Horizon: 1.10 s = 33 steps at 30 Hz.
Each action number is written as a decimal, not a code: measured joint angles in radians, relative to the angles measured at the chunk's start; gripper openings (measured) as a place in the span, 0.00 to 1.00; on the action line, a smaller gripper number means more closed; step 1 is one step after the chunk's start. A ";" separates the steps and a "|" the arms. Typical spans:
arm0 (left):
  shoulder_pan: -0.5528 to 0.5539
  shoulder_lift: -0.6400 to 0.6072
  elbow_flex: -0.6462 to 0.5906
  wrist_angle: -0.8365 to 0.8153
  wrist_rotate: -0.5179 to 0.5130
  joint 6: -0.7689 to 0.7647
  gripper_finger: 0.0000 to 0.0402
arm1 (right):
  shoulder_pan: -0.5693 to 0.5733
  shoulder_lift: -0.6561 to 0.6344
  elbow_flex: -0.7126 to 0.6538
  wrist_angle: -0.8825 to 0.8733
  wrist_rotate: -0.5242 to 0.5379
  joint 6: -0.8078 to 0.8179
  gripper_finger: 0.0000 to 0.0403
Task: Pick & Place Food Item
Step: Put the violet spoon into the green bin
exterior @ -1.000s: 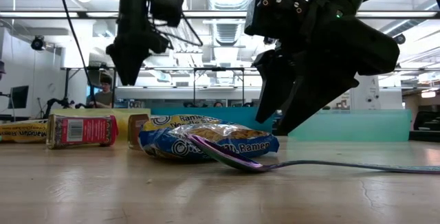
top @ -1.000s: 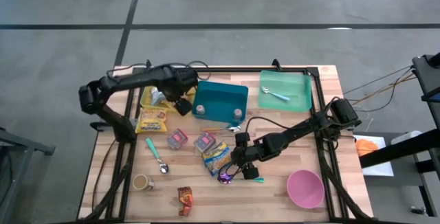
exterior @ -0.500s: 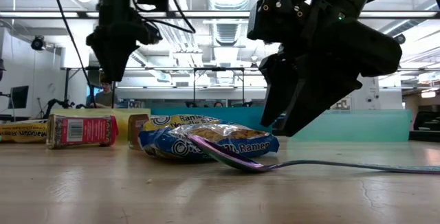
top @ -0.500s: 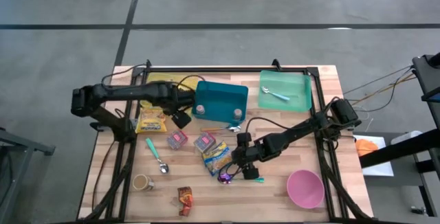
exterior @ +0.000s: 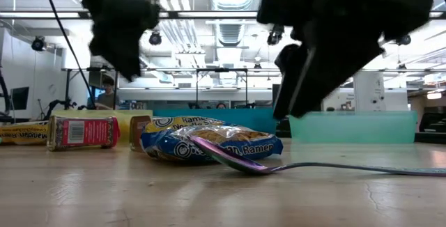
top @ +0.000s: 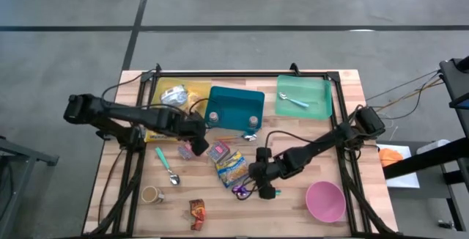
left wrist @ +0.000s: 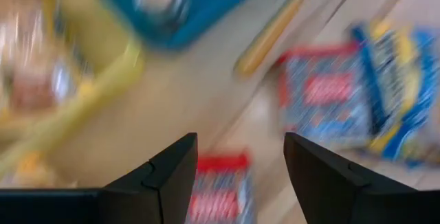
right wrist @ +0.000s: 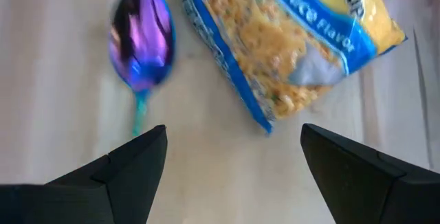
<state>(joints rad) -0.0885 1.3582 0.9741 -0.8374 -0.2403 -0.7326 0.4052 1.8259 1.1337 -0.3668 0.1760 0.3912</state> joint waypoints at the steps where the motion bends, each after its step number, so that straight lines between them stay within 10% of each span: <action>1: -0.013 0.000 0.000 0.046 -0.030 0.026 0.56 | 0.005 0.000 0.011 -0.007 -0.001 0.025 0.82; 11: -0.095 -0.002 -0.029 0.512 -0.105 0.358 0.56 | 0.077 0.038 0.184 -0.255 0.074 0.209 0.82; 33: -0.094 -0.037 -0.143 0.533 -0.051 0.464 0.56 | 0.121 0.422 0.571 -0.547 0.090 0.194 0.82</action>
<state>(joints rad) -0.1822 1.3209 0.8315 -0.3048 -0.2909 -0.2682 0.5266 2.2475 1.7044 -0.9134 0.2663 0.5856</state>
